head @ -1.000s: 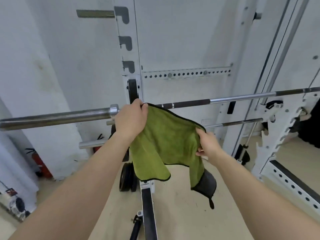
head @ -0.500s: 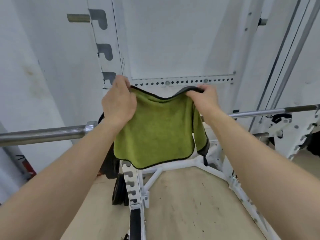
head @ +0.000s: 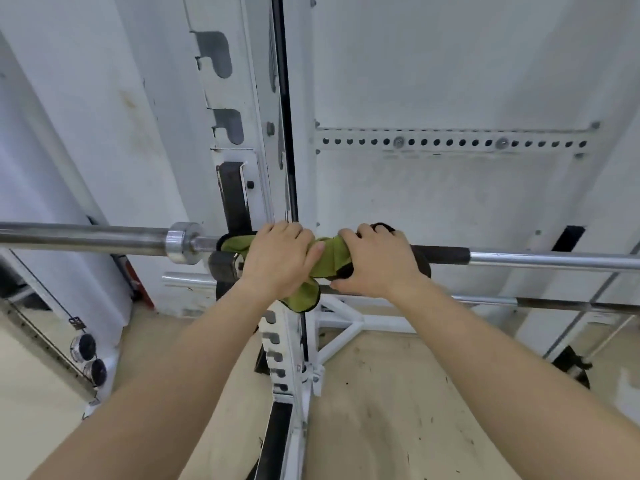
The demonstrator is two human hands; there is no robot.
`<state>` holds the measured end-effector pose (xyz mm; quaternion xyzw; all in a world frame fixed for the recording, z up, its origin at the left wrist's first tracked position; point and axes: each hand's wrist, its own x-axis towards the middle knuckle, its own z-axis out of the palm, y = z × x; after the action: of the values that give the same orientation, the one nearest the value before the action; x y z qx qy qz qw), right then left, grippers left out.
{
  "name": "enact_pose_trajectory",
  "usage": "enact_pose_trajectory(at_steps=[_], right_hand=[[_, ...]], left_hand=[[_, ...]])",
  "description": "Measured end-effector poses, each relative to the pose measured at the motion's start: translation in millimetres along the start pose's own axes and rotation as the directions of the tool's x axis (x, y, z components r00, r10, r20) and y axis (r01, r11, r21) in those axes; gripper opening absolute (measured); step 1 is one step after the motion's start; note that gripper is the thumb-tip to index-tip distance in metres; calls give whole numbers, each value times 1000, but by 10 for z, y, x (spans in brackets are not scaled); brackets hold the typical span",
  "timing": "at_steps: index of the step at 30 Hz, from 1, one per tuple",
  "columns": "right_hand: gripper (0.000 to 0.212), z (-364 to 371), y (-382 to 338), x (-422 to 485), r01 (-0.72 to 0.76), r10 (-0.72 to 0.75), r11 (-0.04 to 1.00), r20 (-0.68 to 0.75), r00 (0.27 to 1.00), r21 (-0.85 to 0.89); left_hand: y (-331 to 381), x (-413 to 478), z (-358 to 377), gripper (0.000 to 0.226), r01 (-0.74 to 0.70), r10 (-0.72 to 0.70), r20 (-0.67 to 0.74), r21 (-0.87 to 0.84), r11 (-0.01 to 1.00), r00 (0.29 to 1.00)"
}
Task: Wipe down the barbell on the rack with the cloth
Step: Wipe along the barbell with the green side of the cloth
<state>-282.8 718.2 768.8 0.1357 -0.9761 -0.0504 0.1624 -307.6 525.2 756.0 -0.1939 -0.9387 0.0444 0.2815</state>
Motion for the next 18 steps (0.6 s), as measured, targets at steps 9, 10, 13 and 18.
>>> enact_pose_trajectory(at_steps=[9, 10, 13, 18], right_hand=[[41, 104, -354, 320, 148, -130, 987, -235, 963, 60], [41, 143, -280, 267, 152, -141, 988, -287, 947, 17], [43, 246, 62, 67, 102, -116, 993, -331, 936, -58], [46, 263, 665, -215, -29, 9, 997, -291, 957, -65]], left_hand=[[-71, 27, 21, 47, 40, -35, -66, 70, 997, 997], [-21, 51, 32, 48, 39, -34, -63, 67, 997, 997], [254, 186, 56, 48, 1, 3, -82, 50, 999, 997], [821, 465, 74, 50, -150, 157, -103, 68, 986, 982]])
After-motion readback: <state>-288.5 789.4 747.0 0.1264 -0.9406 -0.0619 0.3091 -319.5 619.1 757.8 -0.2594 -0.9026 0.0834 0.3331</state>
